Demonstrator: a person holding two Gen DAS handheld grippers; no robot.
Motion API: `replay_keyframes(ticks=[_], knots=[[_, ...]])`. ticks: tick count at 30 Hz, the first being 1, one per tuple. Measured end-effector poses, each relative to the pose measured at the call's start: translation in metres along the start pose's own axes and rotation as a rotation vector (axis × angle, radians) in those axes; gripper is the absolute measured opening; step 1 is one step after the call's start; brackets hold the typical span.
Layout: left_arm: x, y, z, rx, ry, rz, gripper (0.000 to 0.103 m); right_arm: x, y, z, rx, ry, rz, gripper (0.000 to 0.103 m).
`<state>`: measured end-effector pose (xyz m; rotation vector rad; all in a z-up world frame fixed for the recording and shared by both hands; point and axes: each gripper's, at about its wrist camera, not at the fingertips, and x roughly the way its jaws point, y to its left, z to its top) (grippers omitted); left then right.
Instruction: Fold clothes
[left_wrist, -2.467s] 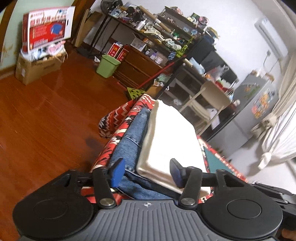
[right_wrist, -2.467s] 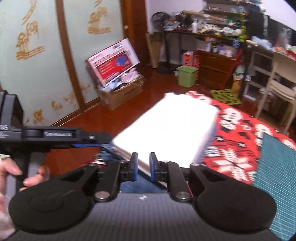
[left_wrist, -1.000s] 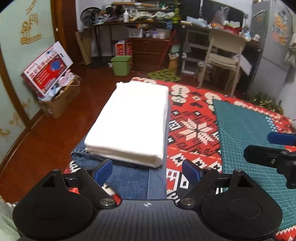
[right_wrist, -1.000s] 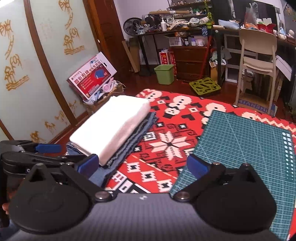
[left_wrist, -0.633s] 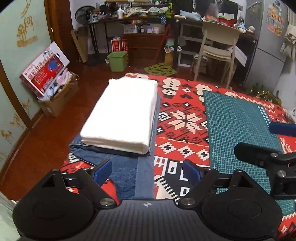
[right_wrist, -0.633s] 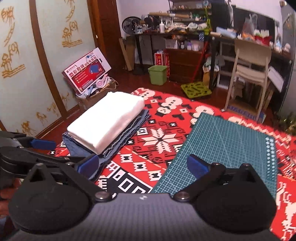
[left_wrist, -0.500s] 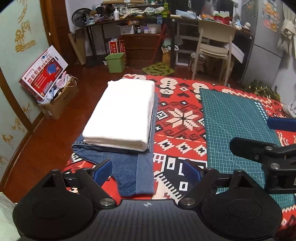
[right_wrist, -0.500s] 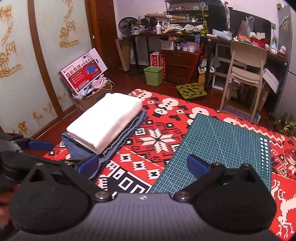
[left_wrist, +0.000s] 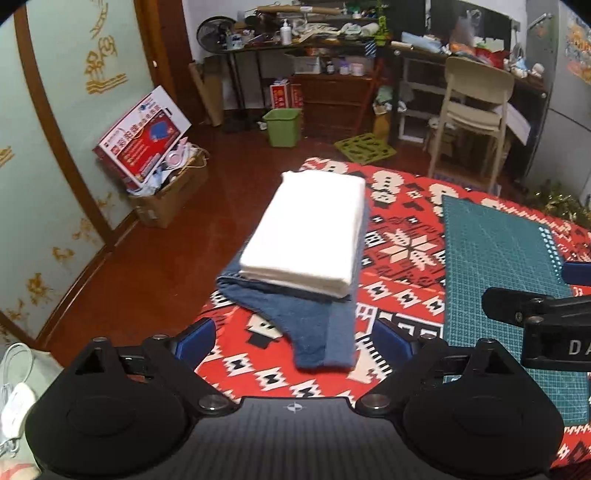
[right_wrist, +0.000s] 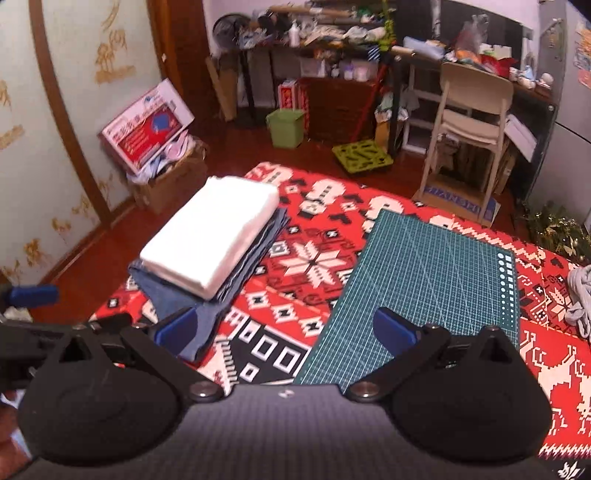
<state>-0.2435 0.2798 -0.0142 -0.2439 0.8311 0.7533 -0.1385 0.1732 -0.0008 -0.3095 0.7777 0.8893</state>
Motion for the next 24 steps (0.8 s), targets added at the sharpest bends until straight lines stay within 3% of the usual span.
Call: replay_keyframes(ticks=[4, 12, 24], knots=[[-0.001, 0.003, 0.001, -0.039, 0.024, -0.003, 0.093, -0.004, 0.009, -0.002, -0.016, 0.006, -0.039, 0.102], [-0.003, 0.003, 0.000, -0.052, 0.042, 0.040, 0.093, -0.007, 0.016, -0.004, -0.004, 0.044, -0.027, 0.102], [-0.004, 0.007, 0.001, -0.075, 0.046, 0.037, 0.093, -0.007, 0.020, -0.002, 0.004, 0.059, -0.041, 0.102]])
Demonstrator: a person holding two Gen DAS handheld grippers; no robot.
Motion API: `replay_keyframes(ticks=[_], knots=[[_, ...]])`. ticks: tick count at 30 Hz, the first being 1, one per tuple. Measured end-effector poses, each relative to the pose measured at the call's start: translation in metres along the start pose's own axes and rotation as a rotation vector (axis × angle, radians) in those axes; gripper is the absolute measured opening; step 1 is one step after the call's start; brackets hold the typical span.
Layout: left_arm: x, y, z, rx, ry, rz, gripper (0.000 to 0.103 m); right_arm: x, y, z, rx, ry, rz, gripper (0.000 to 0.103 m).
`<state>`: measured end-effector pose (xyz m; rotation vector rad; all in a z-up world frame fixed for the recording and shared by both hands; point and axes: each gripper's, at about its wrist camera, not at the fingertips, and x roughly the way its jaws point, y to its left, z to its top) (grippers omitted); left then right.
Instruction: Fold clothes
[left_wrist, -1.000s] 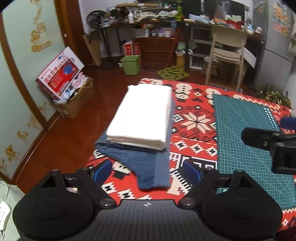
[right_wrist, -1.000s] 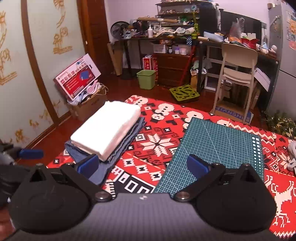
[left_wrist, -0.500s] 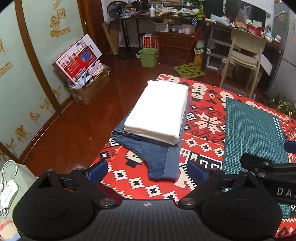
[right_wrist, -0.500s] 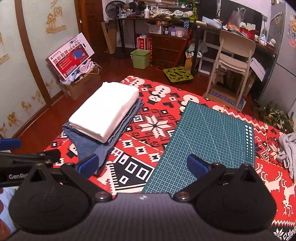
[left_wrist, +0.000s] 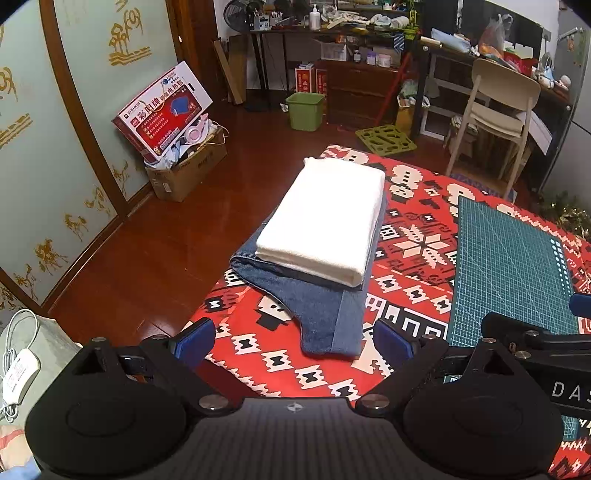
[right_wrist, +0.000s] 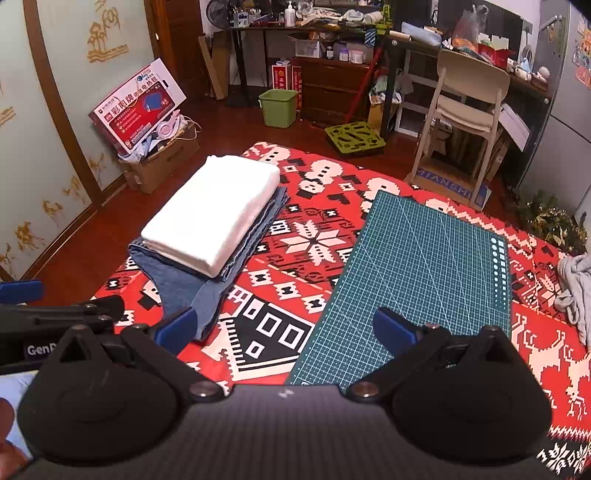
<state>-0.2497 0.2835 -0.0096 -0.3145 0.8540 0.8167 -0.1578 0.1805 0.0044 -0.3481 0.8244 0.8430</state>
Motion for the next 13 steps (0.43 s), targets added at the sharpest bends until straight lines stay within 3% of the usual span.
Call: replay_keyframes(ticks=[13], knots=[[-0.0013, 0.0027, 0.0001, -0.006, 0.003, 0.005, 0.093, -0.0013, 0.0028, 0.0038, -0.009, 0.003, -0.001, 0.102]])
